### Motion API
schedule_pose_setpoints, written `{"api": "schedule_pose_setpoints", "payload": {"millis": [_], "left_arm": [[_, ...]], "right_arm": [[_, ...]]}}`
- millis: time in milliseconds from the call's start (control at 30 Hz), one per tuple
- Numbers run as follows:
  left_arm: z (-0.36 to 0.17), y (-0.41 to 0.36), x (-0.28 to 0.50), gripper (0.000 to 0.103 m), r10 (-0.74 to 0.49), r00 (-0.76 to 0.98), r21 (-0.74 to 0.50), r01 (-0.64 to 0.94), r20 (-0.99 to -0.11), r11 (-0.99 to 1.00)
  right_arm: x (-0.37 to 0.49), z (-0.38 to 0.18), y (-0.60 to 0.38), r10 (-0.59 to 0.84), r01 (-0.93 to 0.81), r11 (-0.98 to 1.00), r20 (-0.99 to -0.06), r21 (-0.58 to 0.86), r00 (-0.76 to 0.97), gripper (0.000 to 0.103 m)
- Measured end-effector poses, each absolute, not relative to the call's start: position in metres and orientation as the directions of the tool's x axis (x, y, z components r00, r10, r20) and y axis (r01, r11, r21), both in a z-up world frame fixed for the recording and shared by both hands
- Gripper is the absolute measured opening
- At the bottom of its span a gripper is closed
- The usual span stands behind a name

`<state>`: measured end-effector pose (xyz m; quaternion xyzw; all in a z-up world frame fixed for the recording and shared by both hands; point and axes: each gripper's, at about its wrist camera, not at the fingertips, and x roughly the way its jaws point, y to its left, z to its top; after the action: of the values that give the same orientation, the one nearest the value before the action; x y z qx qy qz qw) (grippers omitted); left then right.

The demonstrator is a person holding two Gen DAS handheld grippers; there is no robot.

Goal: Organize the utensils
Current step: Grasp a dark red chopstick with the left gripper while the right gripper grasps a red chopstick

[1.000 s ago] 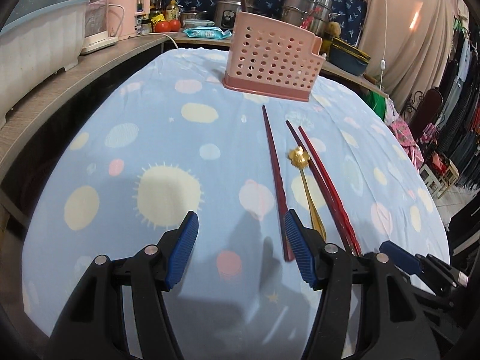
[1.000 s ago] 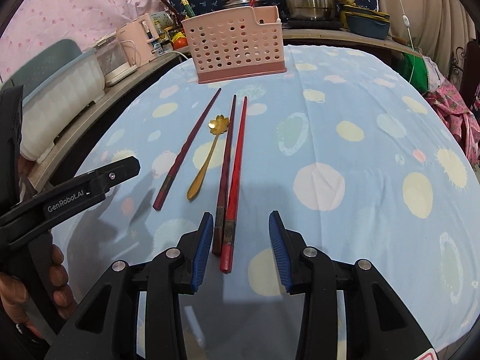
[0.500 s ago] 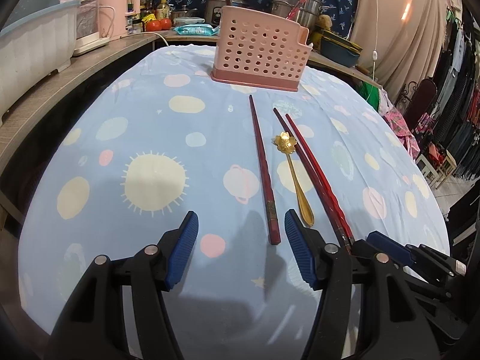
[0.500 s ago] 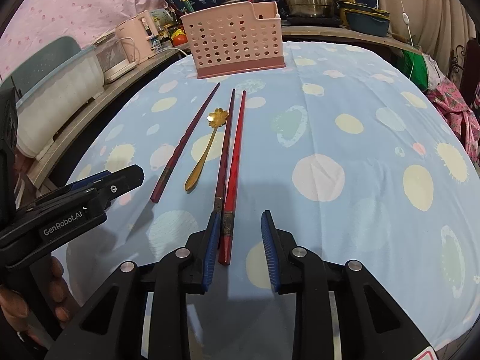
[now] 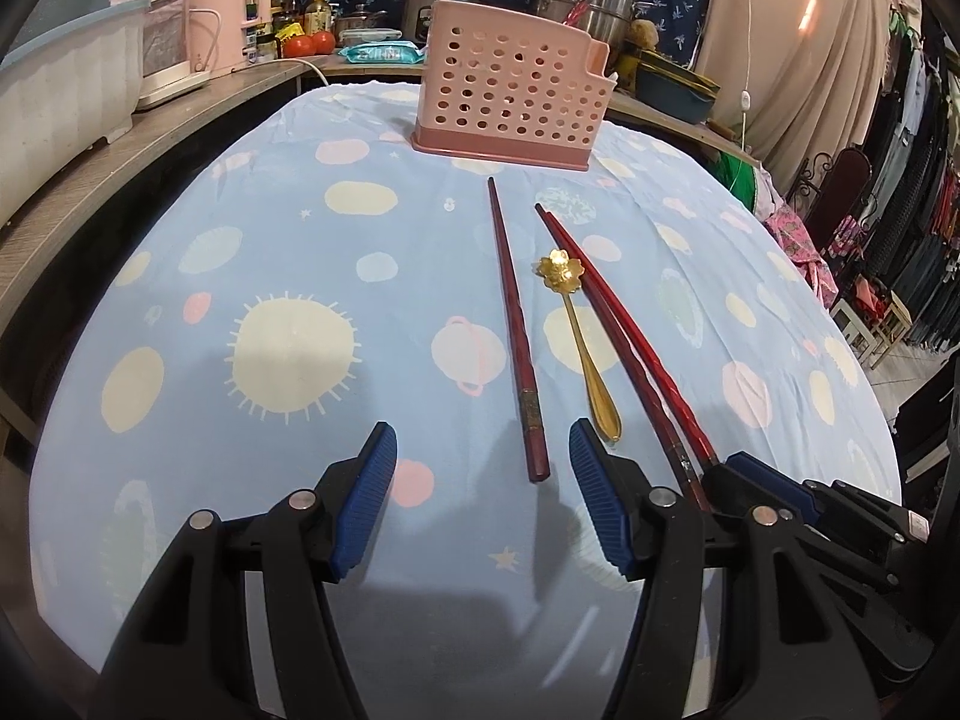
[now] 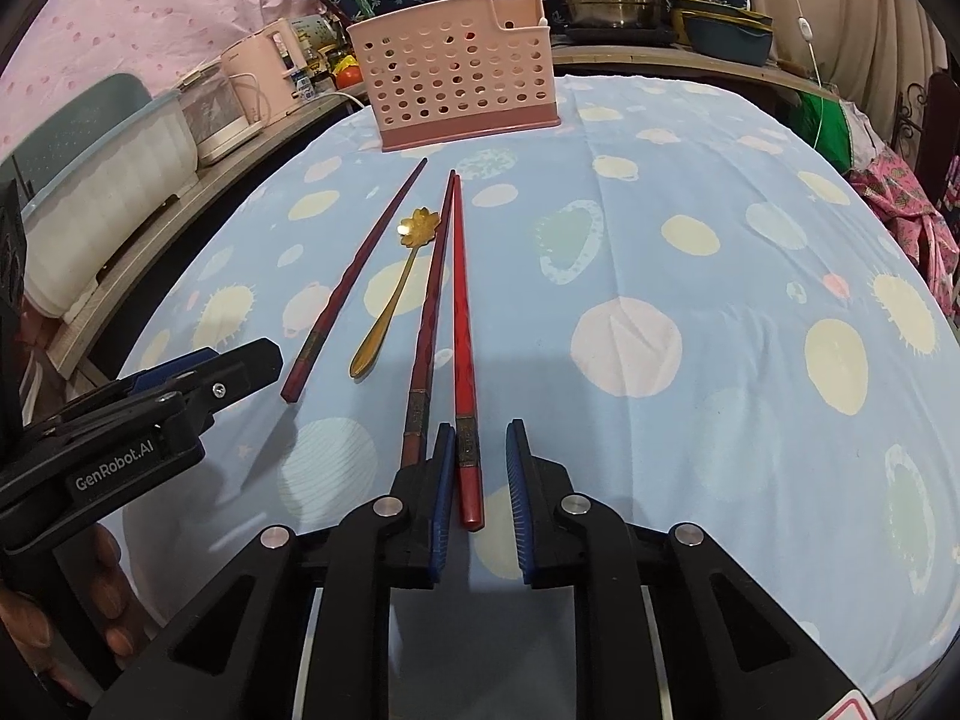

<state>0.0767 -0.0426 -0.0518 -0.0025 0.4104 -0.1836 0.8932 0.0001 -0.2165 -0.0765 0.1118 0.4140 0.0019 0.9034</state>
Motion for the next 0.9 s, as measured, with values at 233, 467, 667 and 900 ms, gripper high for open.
{"api": "schedule_pose_setpoints", "payload": {"millis": [233, 467, 667, 900], "left_arm": [[-0.055, -0.045, 0.079, 0.056, -0.339, 0.587, -0.164, 0.332, -0.735, 0.929], [-0.061, -0.051, 0.088, 0.048, -0.326, 0.588, -0.146, 0.333, -0.740, 0.932], [-0.064, -0.058, 0.090, 0.024, -0.330, 0.590, -0.130, 0.355, -0.737, 0.926], [-0.063, -0.052, 0.089, 0.007, -0.360, 0.571, -0.164, 0.365, -0.738, 0.916]], "right_arm": [[0.000, -0.077, -0.217, 0.098, 0.084, 0.976, -0.746, 0.203, 0.659, 0.008], [0.000, -0.077, -0.217, 0.098, 0.085, 0.975, -0.746, 0.203, 0.659, 0.008], [-0.001, -0.078, -0.217, 0.099, 0.085, 0.975, -0.745, 0.205, 0.659, 0.008], [-0.001, -0.077, -0.217, 0.106, 0.086, 0.973, -0.744, 0.214, 0.660, 0.008]]}}
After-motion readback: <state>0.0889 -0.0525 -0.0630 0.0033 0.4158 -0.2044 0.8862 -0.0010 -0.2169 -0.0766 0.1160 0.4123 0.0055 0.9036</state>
